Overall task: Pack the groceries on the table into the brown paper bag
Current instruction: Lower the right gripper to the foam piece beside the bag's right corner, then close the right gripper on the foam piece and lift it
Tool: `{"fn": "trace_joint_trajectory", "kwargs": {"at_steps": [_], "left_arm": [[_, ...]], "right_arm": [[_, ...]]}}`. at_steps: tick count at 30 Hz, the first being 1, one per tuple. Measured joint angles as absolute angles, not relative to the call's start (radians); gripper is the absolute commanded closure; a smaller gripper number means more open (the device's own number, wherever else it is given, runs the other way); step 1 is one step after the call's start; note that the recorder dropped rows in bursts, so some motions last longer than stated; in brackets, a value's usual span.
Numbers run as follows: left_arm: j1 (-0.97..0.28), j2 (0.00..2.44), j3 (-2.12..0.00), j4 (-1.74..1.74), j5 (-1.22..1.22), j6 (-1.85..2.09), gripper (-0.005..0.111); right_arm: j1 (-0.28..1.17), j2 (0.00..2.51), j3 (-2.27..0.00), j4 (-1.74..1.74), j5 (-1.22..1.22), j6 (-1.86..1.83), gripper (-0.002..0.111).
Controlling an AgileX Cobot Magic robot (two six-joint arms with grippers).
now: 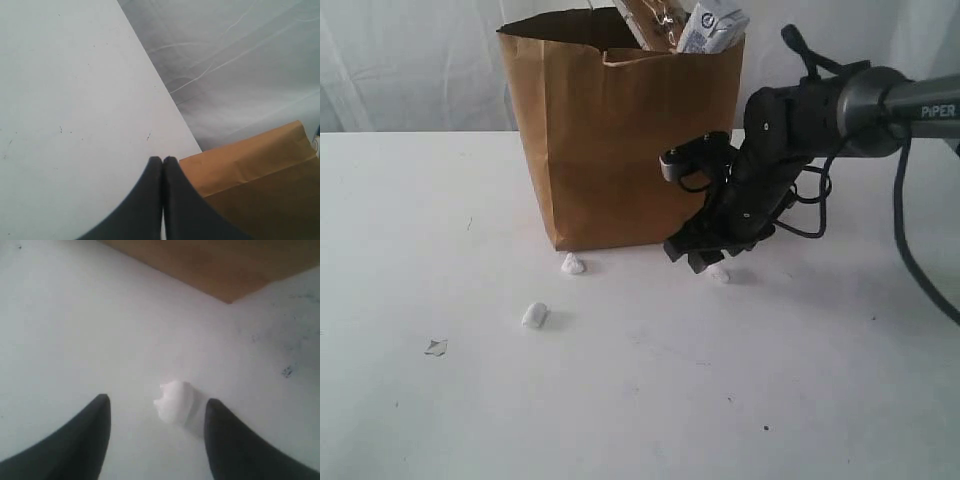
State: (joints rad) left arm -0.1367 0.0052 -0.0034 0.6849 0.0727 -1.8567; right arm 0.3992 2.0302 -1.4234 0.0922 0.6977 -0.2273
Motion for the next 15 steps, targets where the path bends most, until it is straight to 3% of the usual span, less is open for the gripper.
{"fn": "trace_joint_trajectory", "kwargs": {"at_steps": [8,15], "left_arm": [[-0.137,0.005,-0.003,0.685,0.073,-1.857,0.107],[-0.137,0.005,-0.003,0.685,0.073,-1.857,0.107]], "right_arm": [[0.399,2.077,-1.423,0.092,0.678,-0.253,0.079],[0.399,2.086,-1.423,0.071,0.671,-0.256,0.106]]}}
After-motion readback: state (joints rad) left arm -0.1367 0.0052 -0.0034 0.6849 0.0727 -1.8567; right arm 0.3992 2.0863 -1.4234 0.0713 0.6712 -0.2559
